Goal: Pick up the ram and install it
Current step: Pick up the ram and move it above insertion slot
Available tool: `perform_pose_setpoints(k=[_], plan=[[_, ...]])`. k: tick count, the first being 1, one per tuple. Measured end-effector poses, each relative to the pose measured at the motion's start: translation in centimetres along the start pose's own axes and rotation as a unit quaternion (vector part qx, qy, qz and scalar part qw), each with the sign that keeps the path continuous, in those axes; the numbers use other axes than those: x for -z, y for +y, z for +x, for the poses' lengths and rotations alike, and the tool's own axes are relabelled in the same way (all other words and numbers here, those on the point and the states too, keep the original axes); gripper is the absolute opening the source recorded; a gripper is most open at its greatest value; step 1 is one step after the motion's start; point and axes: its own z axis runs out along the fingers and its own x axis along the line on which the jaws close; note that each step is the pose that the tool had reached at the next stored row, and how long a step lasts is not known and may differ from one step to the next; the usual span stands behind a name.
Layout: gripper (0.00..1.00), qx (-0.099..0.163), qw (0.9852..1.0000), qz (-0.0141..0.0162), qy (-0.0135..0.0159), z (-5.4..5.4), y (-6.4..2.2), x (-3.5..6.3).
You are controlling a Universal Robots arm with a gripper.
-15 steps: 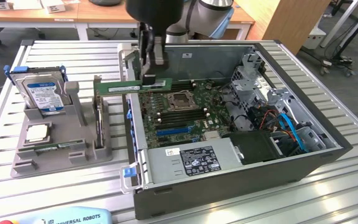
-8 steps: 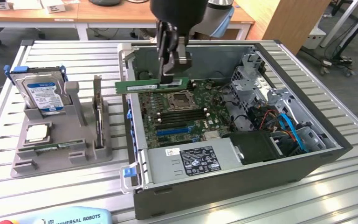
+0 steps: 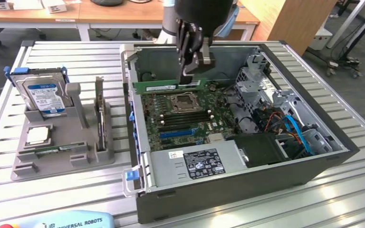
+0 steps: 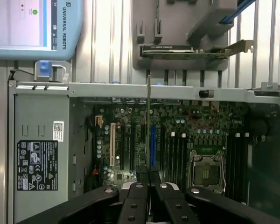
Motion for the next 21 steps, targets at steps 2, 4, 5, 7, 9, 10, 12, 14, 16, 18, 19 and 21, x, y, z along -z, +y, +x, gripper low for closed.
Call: perform_pose_setpoints(k=[2,4,5,7,9,10,12,14,16,18,19,21], plan=[[0.12,0.000,1.0000,0.0000,0.0000,0.0,-0.68,0.03],[0.12,0.000,1.0000,0.0000,0.0000,0.0,-1.33,0.05],[0.12,0.000,1.0000,0.0000,0.0000,0.0,-1.68,0.07],[0.12,0.000,1.0000,0.0000,0.0000,0.0,-2.29,0.09],[0.12,0.000,1.0000,0.0000,0.0000,0.0,-2.89,0.12],[0.12,0.000,1.0000,0.0000,0.0000,0.0,-3.18,0.13],[0.12,0.000,1.0000,0.0000,0.0000,0.0,-3.80,0.15],[0.12,0.000,1.0000,0.0000,0.0000,0.0,-4.36,0.18],[0.12,0.000,1.0000,0.0000,0.0000,0.0,-4.90,0.20],[0.12,0.000,1.0000,0.0000,0.0000,0.0,-5.36,0.22],[0.12,0.000,1.0000,0.0000,0.0000,0.0,-5.50,0.22],[0.12,0.000,1.0000,0.0000,0.0000,0.0,-5.55,0.22]])
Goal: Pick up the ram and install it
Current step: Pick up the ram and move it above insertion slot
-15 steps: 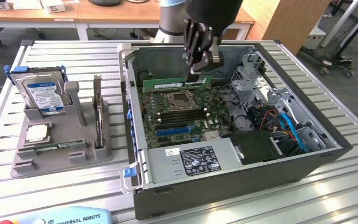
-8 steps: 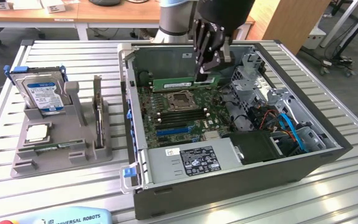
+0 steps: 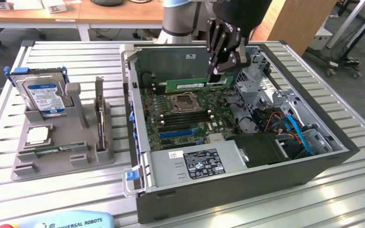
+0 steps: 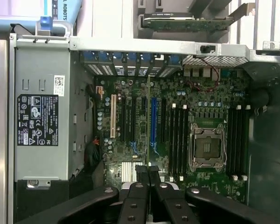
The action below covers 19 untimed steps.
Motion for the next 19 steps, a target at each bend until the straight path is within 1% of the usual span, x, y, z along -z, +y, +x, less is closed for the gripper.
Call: perform_pose_setpoints(k=[6,19], plan=[[0.12,0.000,1.0000,0.0003,-0.0002,-0.1,-0.01,-0.02],[0.12,0.000,1.0000,0.0027,-0.0031,-1.2,-0.02,-0.25]])
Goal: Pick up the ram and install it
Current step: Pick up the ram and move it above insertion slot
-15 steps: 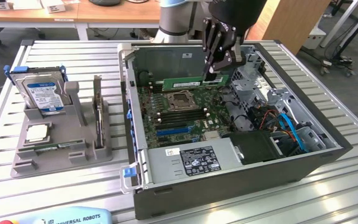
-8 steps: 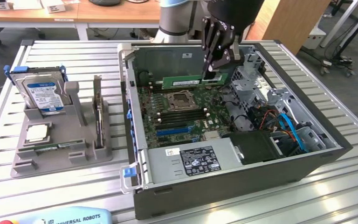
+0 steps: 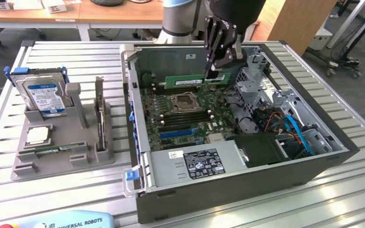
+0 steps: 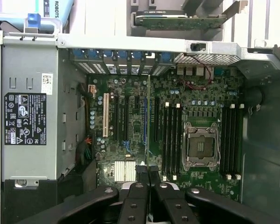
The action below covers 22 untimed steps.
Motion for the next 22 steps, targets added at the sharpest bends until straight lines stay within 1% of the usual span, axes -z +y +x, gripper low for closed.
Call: perform_pose_setpoints(k=[9,18,22], plan=[[0.12,0.000,1.0000,0.0010,-0.0028,-0.7,-0.01,-0.24],[0.12,0.000,1.0000,0.0012,-0.0076,-1.3,-0.02,-0.47],[0.12,0.000,1.0000,0.0014,-0.0087,-1.5,-0.03,-0.54]])
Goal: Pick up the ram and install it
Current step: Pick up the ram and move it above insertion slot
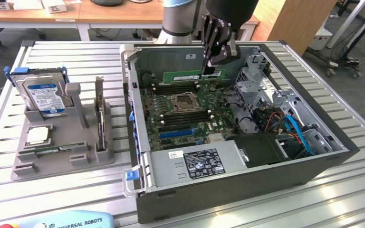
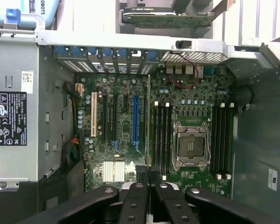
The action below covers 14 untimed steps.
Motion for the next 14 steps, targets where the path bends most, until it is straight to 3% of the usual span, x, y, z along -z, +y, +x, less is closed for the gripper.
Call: perform_pose_setpoints(k=[5,14], plan=[[0.12,0.000,1.0000,0.0003,-0.0017,-0.19,0.00,-0.09],[0.12,-0.007,1.0000,0.0008,-0.0021,-0.20,-0.01,-0.13]])
